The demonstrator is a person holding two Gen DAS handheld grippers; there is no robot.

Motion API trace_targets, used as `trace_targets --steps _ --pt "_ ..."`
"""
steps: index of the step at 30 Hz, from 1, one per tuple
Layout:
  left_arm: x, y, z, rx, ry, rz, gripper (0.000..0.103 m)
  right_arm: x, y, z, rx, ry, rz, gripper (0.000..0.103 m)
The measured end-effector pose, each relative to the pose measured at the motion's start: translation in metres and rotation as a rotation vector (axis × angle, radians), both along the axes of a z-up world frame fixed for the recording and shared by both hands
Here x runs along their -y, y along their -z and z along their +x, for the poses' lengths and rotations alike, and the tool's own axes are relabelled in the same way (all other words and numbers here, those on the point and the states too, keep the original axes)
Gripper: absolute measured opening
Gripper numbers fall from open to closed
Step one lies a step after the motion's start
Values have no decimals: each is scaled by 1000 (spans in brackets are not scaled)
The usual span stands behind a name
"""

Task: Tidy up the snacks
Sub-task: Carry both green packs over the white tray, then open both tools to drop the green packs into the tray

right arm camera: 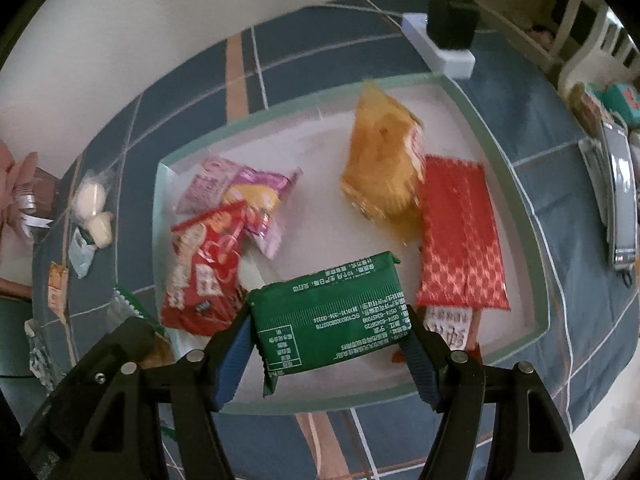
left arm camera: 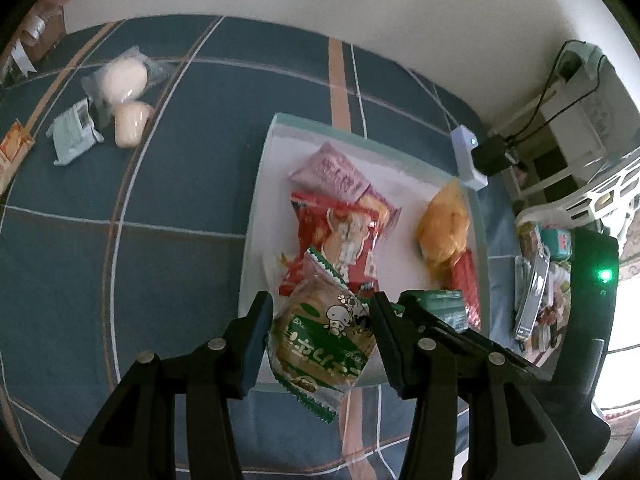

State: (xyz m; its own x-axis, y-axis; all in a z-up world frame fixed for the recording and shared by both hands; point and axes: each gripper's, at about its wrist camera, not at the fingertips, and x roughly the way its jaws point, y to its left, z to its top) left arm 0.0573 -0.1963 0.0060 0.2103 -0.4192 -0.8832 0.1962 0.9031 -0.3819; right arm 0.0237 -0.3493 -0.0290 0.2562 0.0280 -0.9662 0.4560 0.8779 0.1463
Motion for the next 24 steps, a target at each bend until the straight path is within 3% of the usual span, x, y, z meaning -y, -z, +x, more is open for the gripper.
trace_targets --steps 6,15,18,20,24 --pt "9 5 -2 -9 13 20 52 6 10 -6 -29 17 13 72" --pt "12 11 2 -48 4 -11 52 11 12 -7 -41 36 26 73" --pt "12 12 3 -56 -1 -11 56 13 12 -5 -45 39 28 73" --pt "10 13 4 -67 -16 -20 64 13 13 -3 -50 43 29 73" --pt "4 10 7 -60 -39 -23 64 12 14 -1 -60 46 26 75"
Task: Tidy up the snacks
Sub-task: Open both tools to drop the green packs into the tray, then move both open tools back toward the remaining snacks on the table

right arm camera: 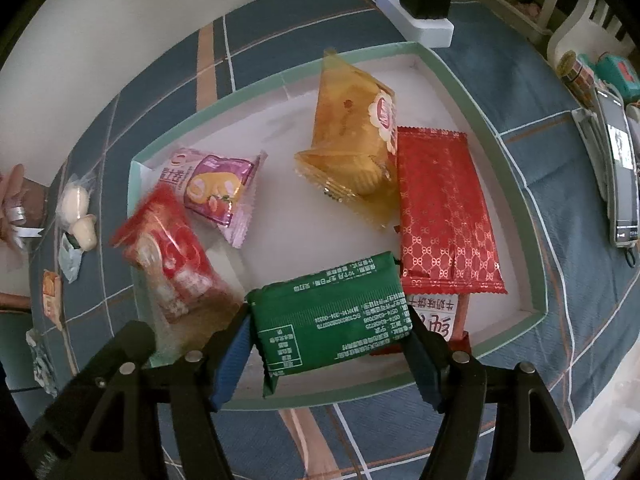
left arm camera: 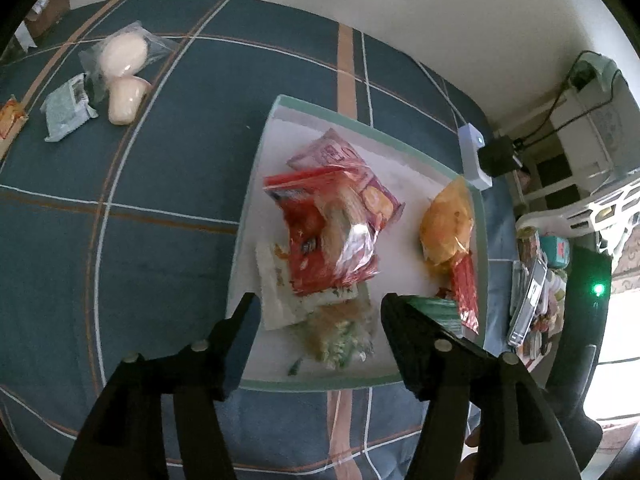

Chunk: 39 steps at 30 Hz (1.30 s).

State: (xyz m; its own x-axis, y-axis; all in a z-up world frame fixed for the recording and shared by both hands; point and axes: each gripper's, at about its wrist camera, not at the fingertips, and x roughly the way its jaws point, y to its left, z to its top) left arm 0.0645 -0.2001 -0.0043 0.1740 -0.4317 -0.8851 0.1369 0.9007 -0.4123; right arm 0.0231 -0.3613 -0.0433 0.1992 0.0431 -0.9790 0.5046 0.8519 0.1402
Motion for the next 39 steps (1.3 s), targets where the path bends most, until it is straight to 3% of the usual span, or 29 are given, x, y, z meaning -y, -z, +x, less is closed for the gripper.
trace_targets --steps 15,16,19,28,36,39 --pt "-26 -9 12 43 -89 45 66 -11 -16 3 30 -22 -69 79" --pt "-29 -8 13 44 -100 56 67 -12 -18 1 33 -21 -72 79" --pt "-38 -5 18 54 -142 112 92 -13 -20 2 42 -25 -85 79" --pt "-61 -1 30 107 -205 279 98 -34 -18 5 39 -84 -127 84" --pt "-70 -2 34 139 -214 338 100 -45 -16 9 35 -128 -155 84" --pt "-69 0 35 153 -201 364 103 -49 -16 11 49 -146 -169 101"
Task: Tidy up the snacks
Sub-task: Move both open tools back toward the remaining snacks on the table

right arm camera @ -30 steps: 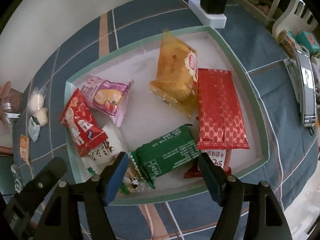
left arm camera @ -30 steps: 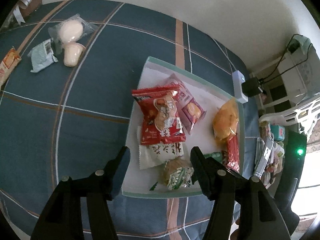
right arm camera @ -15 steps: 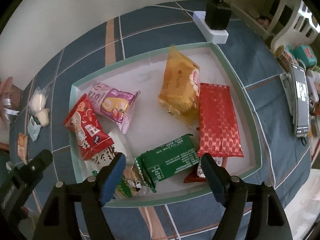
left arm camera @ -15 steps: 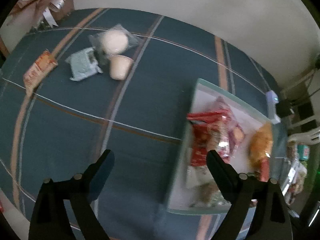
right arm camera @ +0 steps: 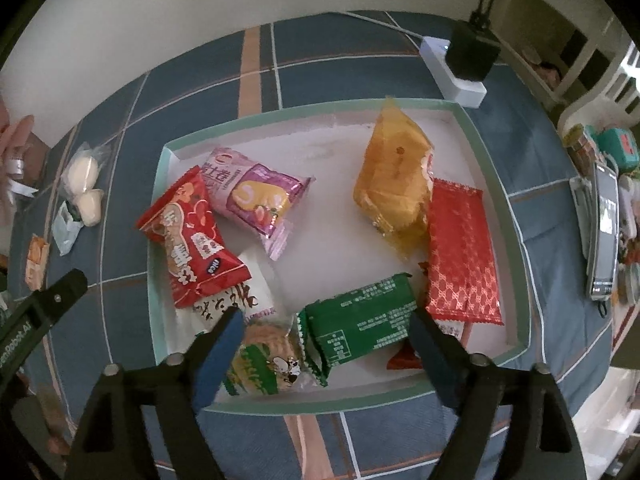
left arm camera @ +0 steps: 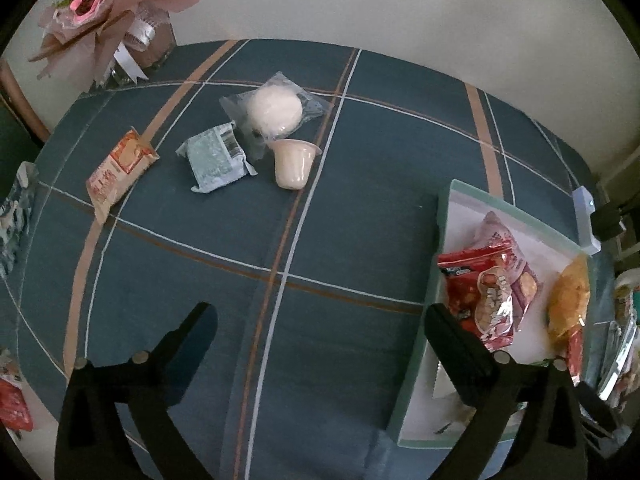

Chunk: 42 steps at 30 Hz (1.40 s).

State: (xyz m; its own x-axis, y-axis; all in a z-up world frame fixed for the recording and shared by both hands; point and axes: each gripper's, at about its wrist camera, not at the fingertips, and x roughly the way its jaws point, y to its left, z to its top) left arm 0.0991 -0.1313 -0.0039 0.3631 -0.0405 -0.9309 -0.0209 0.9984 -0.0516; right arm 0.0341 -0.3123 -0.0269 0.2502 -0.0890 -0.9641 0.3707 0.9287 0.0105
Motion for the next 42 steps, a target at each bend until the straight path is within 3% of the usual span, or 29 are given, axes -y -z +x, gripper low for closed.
trace_targets --steps 7,16,27,37,42 --pt "11 -3 -3 27 71 65 103 -4 1 2 -1 -26 -39 103" --pt "6 -10 0 63 114 125 103 -13 -11 1 56 -41 6 103" --pt "-50 -5 21 44 17 171 103 -53 -4 13 68 -122 52 103" --pt "-87 -6 34 55 -27 190 103 -74 -8 27 125 -131 -13 103" --pt "-103 -3 40 45 -49 162 103 -87 -9 38 130 -145 -28 103"
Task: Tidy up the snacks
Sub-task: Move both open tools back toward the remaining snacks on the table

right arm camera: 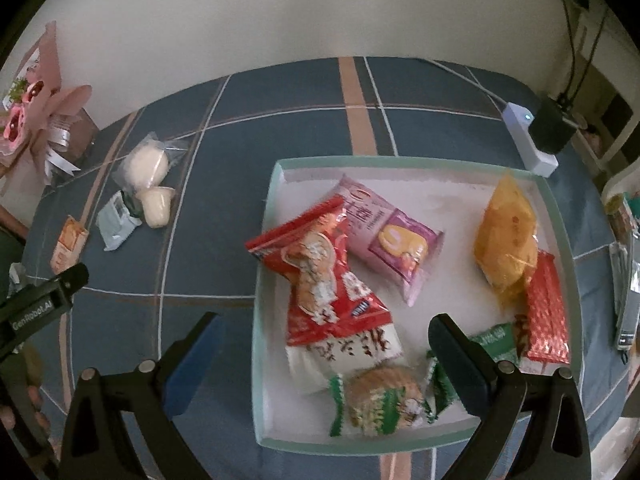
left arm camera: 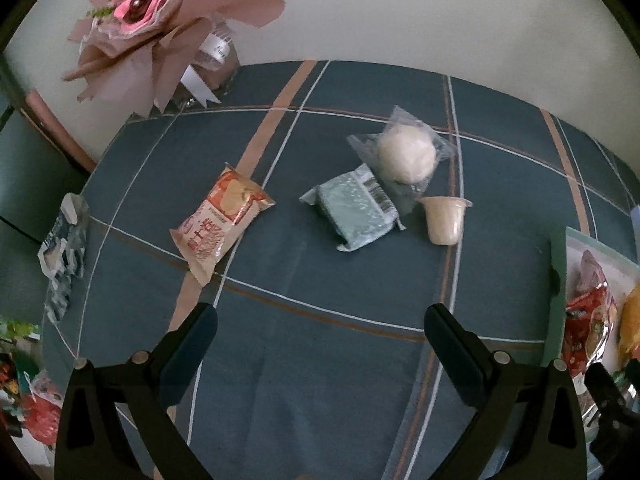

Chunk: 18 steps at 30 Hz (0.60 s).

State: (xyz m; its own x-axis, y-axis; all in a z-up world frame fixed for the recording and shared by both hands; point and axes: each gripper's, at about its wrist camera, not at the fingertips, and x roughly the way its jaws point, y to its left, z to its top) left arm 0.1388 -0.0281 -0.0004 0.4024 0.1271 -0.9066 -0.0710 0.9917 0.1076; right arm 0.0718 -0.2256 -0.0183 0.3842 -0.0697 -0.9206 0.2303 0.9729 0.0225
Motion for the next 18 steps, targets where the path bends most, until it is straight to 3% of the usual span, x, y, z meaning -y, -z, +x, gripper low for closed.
trace_targets --steps 7,18 --pt "-24 2 8 -2 -50 -14 103 -23 7 11 -19 -38 -29 103" --pt "-53 6 14 -12 -85 -28 103 -61 6 23 -4 -125 19 103"
